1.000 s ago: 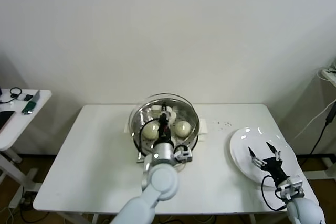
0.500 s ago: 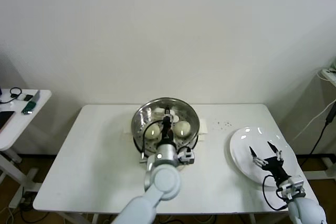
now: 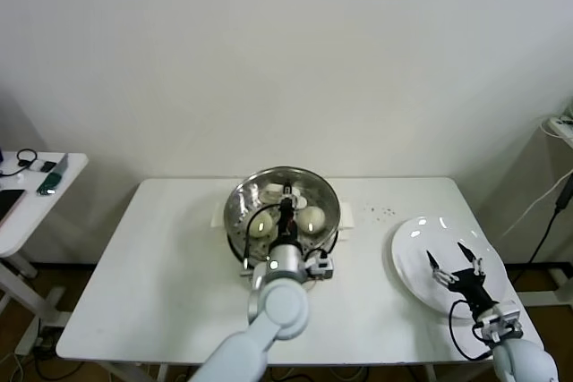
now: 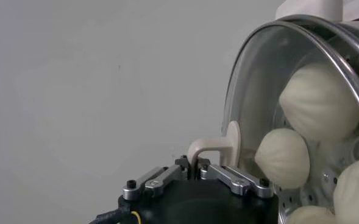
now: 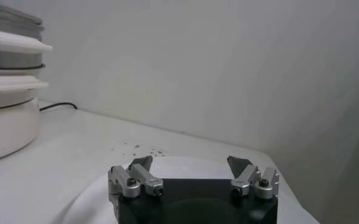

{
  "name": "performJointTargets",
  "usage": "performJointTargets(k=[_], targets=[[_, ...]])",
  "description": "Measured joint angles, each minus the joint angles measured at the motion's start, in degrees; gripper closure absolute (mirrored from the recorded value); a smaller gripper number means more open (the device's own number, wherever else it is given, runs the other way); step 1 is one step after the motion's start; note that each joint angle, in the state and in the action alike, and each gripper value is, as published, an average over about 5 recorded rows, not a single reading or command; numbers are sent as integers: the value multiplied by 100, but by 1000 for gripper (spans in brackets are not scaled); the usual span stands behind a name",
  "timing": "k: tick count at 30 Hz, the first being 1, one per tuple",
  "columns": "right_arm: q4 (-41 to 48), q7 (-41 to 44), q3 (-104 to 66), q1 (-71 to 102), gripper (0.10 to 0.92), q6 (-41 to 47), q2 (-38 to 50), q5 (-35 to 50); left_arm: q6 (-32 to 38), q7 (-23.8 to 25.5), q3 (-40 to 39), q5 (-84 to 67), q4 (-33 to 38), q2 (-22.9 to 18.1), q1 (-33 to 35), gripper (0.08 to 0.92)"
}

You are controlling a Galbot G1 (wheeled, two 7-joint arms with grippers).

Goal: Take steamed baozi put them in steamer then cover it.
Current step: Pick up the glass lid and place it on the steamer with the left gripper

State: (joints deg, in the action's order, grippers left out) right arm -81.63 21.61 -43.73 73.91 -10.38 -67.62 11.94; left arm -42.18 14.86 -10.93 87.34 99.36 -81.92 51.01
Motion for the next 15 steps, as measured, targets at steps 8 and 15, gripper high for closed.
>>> performJointTargets(k=[8, 15], targets=[[-3, 21, -27, 8, 203, -13, -12, 0, -1, -10, 5, -52, -86, 0, -7, 845], [-2, 38, -45, 9, 203, -19, -21, -2, -2, -83, -1, -102, -125, 1, -10, 845]])
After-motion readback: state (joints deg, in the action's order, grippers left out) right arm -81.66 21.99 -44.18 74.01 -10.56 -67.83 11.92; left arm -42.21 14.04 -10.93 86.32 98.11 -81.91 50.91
